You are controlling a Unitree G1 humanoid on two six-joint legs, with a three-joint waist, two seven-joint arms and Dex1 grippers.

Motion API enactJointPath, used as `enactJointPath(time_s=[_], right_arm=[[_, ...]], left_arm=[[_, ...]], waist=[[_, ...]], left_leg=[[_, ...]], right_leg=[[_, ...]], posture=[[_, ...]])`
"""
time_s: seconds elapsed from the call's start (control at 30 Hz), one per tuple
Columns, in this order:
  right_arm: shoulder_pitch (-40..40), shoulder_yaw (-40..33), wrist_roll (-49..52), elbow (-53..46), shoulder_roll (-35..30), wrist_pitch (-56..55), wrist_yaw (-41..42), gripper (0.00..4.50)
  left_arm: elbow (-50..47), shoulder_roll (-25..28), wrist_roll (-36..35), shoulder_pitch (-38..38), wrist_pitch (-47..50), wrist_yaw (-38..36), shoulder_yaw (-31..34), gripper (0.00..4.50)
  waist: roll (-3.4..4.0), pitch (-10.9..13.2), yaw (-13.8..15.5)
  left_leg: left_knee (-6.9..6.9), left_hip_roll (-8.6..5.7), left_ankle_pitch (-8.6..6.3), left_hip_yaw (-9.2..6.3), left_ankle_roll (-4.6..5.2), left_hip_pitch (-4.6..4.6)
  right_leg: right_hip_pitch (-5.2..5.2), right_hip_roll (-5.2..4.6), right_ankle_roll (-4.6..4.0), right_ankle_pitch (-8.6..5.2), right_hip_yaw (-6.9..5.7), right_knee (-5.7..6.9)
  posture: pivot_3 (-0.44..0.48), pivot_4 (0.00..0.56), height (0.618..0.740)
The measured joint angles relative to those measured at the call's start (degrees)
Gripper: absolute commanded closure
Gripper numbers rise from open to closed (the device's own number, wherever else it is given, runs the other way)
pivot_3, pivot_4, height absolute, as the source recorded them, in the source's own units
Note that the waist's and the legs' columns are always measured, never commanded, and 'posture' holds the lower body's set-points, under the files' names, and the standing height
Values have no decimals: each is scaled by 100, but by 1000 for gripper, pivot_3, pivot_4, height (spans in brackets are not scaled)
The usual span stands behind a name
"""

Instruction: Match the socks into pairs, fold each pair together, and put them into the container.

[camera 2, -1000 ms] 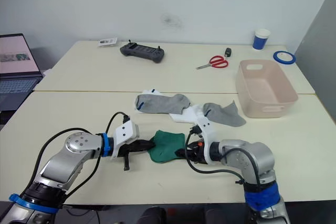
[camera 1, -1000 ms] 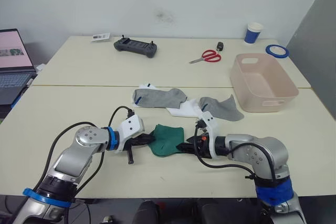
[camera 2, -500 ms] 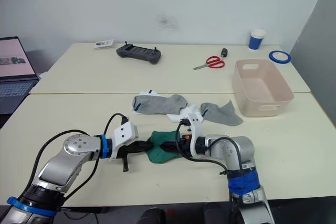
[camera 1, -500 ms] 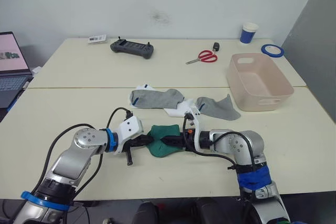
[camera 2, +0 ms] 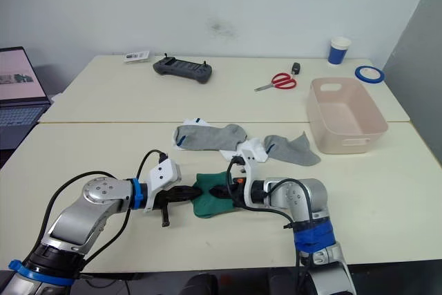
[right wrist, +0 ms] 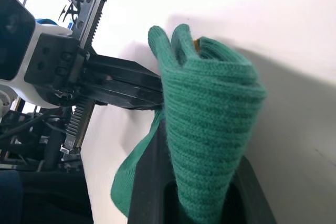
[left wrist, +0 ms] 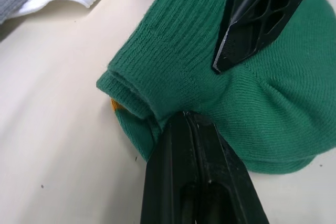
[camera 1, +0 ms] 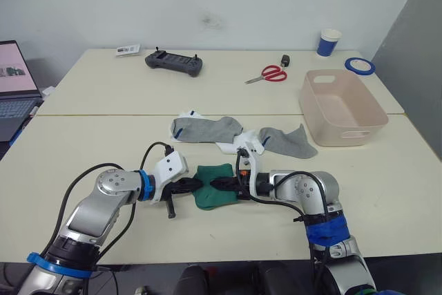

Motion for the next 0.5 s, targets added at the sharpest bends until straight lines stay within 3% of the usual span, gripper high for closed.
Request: enactJointPath(time_s=[0.07,0.17,0.33,0.5], right_arm=[[114,-16,63,-228,-49,23,-78,4475],[430,-91,207,-821,-257,140,-113,4500],[1190,-544,695,-2232,-855,504,-110,4500],[1803,-1591,1220,-3300,-1074,745,-277,4500]], left_arm=[[-19,-74,-164,2,131,-5,42,4500],[-131,-146,-495,-106,464,-23,138,3901],[-558,-576,-1314,-1260,1225,-10,257,2300],[-400,-1180,-1426,-2416,1375,-6,-141,663]], waist=[[-1,1,2],[-1,6,45],[-4,10,153],[-5,10,138]], left_leg=[[0,0,0,-1,0,-8],[0,-2,0,-5,0,-22],[10,-9,0,-4,0,-37],[9,-9,0,-1,0,-31]], right_leg=[[-7,0,0,0,-1,-1],[-18,-2,1,-1,-2,-2],[-26,-4,8,1,-4,-4],[-24,1,12,3,0,-5]], posture=[[0,150,740],[0,150,740],[0,150,740],[0,150,740]])
